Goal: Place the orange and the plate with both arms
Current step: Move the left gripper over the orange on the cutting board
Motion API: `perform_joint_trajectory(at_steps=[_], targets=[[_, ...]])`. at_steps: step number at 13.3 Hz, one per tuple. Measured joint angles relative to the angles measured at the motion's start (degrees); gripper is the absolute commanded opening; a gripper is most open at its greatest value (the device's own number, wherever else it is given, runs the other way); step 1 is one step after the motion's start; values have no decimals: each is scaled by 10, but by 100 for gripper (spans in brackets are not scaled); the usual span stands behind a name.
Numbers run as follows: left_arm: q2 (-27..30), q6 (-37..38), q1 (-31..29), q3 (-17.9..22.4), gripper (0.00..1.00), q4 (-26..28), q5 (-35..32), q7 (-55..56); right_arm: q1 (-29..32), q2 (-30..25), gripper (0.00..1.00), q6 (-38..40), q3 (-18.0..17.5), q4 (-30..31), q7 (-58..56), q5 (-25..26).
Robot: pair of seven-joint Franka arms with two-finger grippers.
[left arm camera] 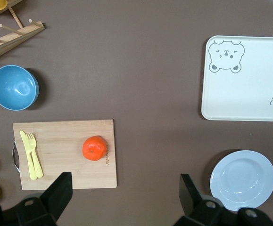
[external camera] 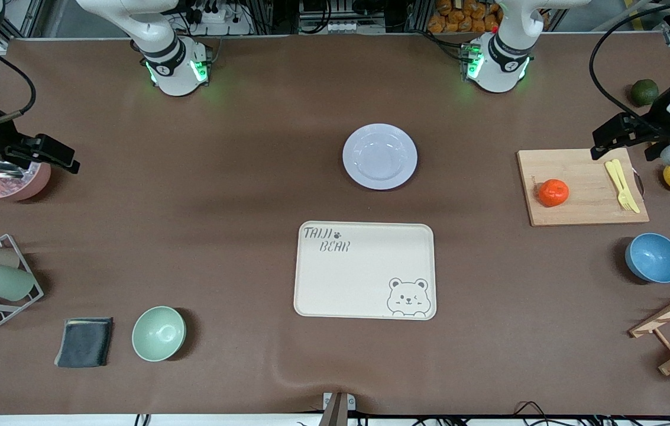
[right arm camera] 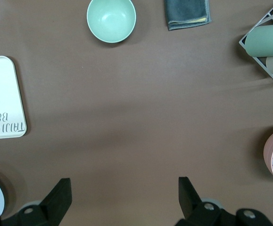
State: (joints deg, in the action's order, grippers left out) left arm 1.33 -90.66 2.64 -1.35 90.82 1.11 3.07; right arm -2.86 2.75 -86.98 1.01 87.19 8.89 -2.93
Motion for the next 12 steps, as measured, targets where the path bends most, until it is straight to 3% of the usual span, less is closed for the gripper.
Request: perform_joint_trajectory(at_steps=[12], targets=[[-11, -3, 3, -3, 100, 1, -13, 0, 0, 4, 100, 0, 0, 8, 0, 0]])
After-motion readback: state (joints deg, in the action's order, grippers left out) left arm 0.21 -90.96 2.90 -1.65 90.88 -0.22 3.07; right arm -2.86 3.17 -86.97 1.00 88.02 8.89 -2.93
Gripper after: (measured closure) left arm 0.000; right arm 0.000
